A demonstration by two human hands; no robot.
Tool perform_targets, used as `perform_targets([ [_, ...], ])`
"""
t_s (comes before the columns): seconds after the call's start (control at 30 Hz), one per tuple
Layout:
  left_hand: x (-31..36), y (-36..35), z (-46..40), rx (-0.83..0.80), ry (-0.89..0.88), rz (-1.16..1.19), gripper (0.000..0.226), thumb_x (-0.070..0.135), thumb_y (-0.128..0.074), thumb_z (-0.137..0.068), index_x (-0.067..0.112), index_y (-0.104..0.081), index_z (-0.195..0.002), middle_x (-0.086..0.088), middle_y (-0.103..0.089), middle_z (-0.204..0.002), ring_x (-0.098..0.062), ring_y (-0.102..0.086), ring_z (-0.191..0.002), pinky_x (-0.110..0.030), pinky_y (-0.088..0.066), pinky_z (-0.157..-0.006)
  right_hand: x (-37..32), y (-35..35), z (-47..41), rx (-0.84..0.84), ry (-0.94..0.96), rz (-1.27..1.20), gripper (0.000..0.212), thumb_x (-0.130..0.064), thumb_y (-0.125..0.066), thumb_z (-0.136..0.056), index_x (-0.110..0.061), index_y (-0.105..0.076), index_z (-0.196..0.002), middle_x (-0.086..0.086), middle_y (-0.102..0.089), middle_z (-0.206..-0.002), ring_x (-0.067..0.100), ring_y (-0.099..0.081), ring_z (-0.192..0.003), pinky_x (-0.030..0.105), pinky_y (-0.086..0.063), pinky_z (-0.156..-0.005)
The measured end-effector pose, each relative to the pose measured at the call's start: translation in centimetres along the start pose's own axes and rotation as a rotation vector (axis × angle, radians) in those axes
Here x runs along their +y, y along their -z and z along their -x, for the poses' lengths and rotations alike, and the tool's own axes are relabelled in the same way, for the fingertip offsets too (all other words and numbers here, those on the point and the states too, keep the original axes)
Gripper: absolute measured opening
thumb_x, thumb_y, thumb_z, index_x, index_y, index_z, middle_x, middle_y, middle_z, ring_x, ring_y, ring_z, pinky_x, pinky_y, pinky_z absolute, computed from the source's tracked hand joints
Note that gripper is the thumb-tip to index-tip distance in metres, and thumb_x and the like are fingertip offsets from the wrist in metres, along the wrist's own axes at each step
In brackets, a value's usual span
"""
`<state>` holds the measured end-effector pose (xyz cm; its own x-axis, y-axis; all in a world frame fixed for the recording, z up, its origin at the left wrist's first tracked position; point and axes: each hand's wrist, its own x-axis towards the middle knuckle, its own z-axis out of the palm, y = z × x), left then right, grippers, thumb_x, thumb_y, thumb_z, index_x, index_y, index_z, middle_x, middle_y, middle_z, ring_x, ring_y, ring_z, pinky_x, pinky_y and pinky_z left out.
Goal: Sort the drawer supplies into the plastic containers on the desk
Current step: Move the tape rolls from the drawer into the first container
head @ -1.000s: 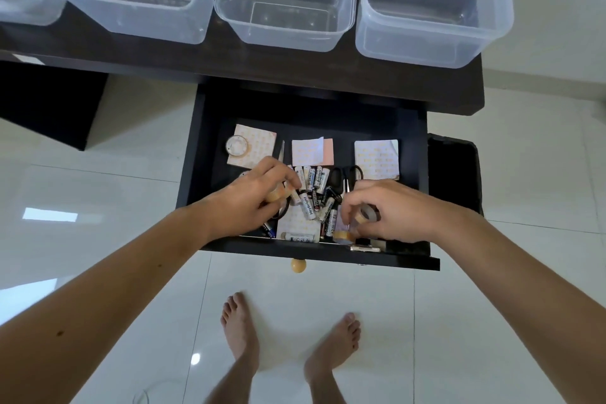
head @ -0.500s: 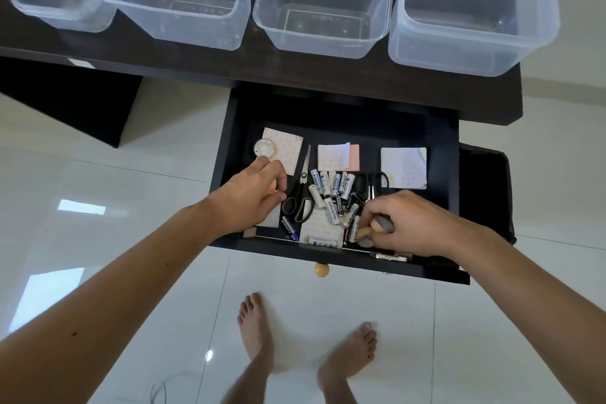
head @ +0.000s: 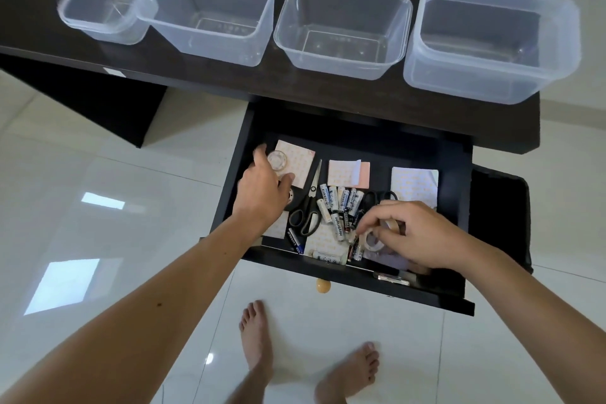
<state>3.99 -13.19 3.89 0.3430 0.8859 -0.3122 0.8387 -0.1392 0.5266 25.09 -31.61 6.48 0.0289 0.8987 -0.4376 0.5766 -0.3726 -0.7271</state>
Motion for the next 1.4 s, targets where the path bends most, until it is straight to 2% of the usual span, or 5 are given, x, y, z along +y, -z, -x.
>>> perform_targets([
  [0.13, -0.2, -0.6, -0.3, 0.028, 0.012, -0.020, 0.058, 0.026, -0.068, -0.102, 0.011, -0.039, -0.149, -0.018, -0.068, -0.128, -0.037, -0.064, -0.117, -0.045, -0.052, -0.094, 0.4, 0.3, -0.5, 0.007, 0.003, -0.066, 0.043, -0.010, -0.061, -0.105, -0.050, -0.078, -0.101, -0.017, -0.065, -0.101, 0.023, -0.070, -0.075, 0.046, -0.057, -0.076],
  [0.8, 0.0, 0.2, 0.7, -0.127, -0.302, 0.168, 0.043, 0.023, -0.070, -0.101, 0.026, -0.052, -0.139, 0.007, -0.063, -0.123, -0.011, -0.064, -0.105, -0.033, -0.057, -0.092, 0.5, 0.6, -1.6, 0.007, 0.057, -0.093, 0.027, -0.015, -0.075, -0.089, -0.041, -0.081, -0.098, -0.013, -0.068, -0.111, 0.017, -0.067, -0.101, 0.040, -0.056, -0.093],
  [0.97, -0.8, 1.2, 0.5, -0.248, -0.468, 0.040, 0.049, 0.017, -0.069, -0.100, 0.041, -0.059, -0.142, 0.003, -0.057, -0.127, -0.016, -0.062, -0.107, -0.026, -0.053, -0.096, 0.3, 1.6, -1.5, -0.025, 0.067, -0.024, 0.018, -0.016, -0.086, -0.084, -0.030, -0.076, -0.089, -0.020, -0.059, -0.094, -0.004, -0.059, -0.086, 0.016, -0.042, -0.079],
  [1.17, -1.6, 2.9, 0.6, -0.243, -0.373, -0.061, 0.020, 0.034, -0.079, -0.093, 0.035, -0.060, -0.098, 0.006, -0.061, -0.107, -0.018, -0.062, -0.091, -0.027, -0.049, -0.073, 0.5, 1.4, -1.2, 0.019, 0.051, 0.035, 0.019, -0.021, -0.087, -0.085, -0.035, -0.075, -0.090, -0.015, -0.059, -0.095, -0.004, -0.057, -0.086, 0.010, -0.040, -0.073],
  [1.4, -0.9, 2.3, 1.4, -0.222, -0.226, -0.285, 0.036, 0.041, -0.076, -0.095, 0.026, -0.048, -0.113, -0.003, -0.062, -0.103, -0.027, -0.063, -0.087, -0.034, -0.047, -0.071, 0.7, 1.2, -0.8, 0.064, 0.069, 0.039, 0.020, -0.023, -0.087, -0.084, -0.039, -0.075, -0.088, -0.009, -0.064, -0.100, 0.009, -0.062, -0.093, 0.021, -0.047, -0.078],
])
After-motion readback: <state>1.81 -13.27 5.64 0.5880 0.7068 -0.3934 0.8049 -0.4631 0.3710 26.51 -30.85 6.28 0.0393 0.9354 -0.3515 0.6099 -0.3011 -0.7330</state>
